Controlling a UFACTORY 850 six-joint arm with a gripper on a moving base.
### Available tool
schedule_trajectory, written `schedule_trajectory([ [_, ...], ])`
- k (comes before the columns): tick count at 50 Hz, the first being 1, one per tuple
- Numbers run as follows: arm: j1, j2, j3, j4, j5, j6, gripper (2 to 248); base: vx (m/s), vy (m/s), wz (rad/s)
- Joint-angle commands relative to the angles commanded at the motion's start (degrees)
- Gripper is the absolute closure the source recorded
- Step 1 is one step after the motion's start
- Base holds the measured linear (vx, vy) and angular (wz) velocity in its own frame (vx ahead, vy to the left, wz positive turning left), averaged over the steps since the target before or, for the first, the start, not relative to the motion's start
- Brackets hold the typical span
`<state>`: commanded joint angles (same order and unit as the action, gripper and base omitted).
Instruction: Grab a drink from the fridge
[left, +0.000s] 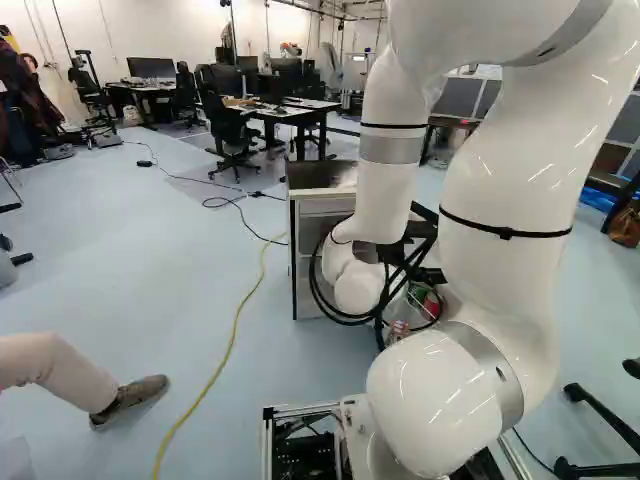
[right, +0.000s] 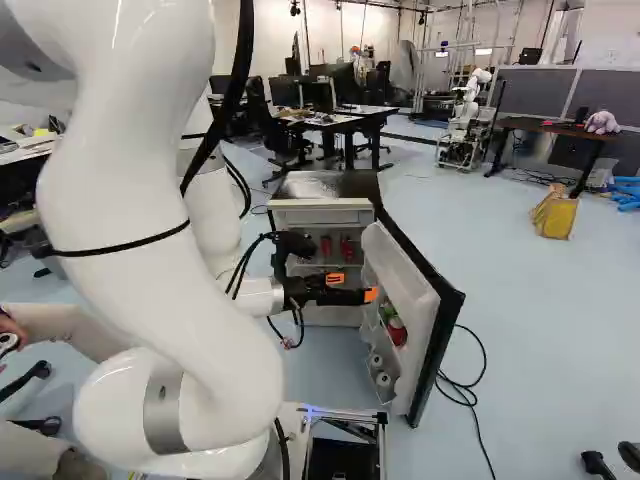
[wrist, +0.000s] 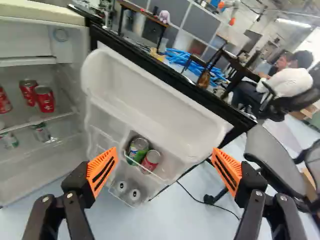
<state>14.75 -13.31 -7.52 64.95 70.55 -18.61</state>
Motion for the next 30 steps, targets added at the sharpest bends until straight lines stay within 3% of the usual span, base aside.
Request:
schedule_trajectory([
  [13, 1.3, -3.0, -3.3, -7.8, -2.2, 0.0, 3, 0.0, 0.0, 0.0],
  [30, 0.8, -10.6, -9.8, -18.1, -5.0, 0.0, 3, 0.0, 0.0, 0.0],
])
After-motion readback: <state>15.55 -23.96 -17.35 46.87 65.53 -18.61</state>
